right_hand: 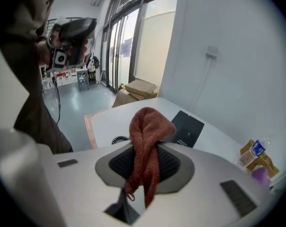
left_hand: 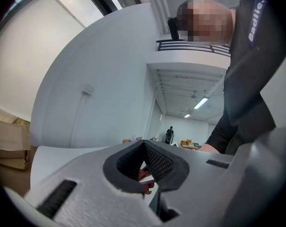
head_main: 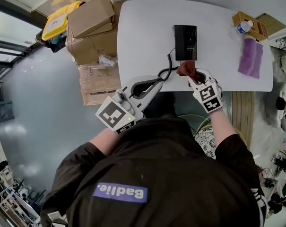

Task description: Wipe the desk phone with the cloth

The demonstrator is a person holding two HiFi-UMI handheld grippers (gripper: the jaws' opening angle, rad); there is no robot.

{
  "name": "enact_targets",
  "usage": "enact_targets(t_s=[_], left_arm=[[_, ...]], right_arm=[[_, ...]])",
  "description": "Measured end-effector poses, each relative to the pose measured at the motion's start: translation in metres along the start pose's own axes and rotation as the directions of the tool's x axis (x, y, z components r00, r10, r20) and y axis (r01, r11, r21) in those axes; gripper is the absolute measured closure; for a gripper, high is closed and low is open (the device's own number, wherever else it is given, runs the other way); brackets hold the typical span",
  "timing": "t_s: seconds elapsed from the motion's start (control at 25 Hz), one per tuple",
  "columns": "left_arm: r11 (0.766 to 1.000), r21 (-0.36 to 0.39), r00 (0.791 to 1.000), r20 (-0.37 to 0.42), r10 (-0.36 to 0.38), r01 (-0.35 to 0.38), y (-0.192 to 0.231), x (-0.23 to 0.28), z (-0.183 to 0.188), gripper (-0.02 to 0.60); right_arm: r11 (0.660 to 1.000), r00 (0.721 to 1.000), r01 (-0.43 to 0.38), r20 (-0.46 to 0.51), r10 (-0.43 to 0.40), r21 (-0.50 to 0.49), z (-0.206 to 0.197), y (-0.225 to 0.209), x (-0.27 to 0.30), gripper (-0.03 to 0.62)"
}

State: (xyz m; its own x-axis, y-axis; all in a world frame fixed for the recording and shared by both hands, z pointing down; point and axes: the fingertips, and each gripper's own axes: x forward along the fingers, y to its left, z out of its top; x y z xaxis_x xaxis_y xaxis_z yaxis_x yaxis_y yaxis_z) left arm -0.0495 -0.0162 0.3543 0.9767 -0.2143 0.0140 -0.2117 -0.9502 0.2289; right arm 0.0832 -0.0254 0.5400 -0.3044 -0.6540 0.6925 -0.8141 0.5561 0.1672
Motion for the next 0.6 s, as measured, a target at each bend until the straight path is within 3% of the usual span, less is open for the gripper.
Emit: enact_targets(t_s=[0.32,0.6], left_arm=[[0.999,-0.029,0.999,-0.022,-0.027,0.027,-0.013,-0.029,-0.018,0.572],[1.0,-0.005,0.999,-0.042,-0.013,0.012,-0.026,-0.023,-0.015,0.572]], right_arm=[[0.999,0.99,0.006,0.143,-0.011,0.033,0.071,0.058,-0.065,0.505],[0.996,0.946,-0.067,0.32,0.044,0.061,0.121,0.067,-0.114,0.505]])
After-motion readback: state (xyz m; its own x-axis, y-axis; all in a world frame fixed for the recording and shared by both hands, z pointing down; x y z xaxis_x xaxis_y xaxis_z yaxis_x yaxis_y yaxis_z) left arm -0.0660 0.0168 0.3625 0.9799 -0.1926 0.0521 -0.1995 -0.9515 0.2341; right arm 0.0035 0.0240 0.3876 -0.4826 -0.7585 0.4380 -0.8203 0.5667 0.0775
